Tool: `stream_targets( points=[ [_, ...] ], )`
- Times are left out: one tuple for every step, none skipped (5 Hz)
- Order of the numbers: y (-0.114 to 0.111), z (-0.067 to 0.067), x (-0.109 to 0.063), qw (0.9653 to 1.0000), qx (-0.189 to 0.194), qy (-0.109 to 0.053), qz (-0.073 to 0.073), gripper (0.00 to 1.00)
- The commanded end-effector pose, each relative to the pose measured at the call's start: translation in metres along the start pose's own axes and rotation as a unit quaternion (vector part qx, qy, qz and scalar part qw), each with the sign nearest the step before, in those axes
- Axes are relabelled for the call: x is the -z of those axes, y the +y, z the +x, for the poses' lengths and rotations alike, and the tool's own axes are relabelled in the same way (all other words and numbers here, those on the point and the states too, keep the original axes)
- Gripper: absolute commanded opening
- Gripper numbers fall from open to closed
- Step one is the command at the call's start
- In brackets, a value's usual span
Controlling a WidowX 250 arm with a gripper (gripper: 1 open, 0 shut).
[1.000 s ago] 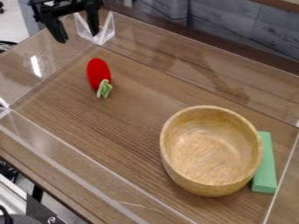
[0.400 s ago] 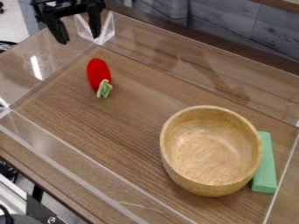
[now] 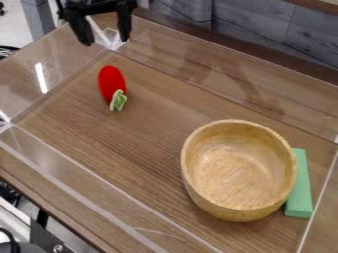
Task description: Move the red fruit to the left
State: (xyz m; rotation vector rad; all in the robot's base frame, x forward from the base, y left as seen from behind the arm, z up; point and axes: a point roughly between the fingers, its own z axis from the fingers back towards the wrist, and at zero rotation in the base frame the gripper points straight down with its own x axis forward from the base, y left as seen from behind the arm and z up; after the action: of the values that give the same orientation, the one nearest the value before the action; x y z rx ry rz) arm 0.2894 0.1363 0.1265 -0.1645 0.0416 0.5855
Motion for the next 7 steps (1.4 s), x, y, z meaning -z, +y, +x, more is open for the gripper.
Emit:
stream_targets(
  points=[
    [-0.012,0.007,-0.033,0.9991,-0.006,-0.042,0.003,1.00],
    [-0.021,0.011,-0.042,0.9989,-0.017,-0.044,0.005,1.00],
    [-0.016,0.012,-0.037,0.9981,-0.038,-0.046,0.012,1.00],
    [-0.011,0.013,-0.030,0.9969,-0.058,-0.049,0.022,1.00],
    [-0.009,0.015,-0.038,0.9951,-0.079,-0.051,0.029,1.00],
    [-0.007,0.017,-0.047,0.9929,-0.100,-0.054,0.035,1.00],
    [-0.006,0.015,-0.037,0.9925,-0.100,-0.055,0.044,0.00]
  ],
)
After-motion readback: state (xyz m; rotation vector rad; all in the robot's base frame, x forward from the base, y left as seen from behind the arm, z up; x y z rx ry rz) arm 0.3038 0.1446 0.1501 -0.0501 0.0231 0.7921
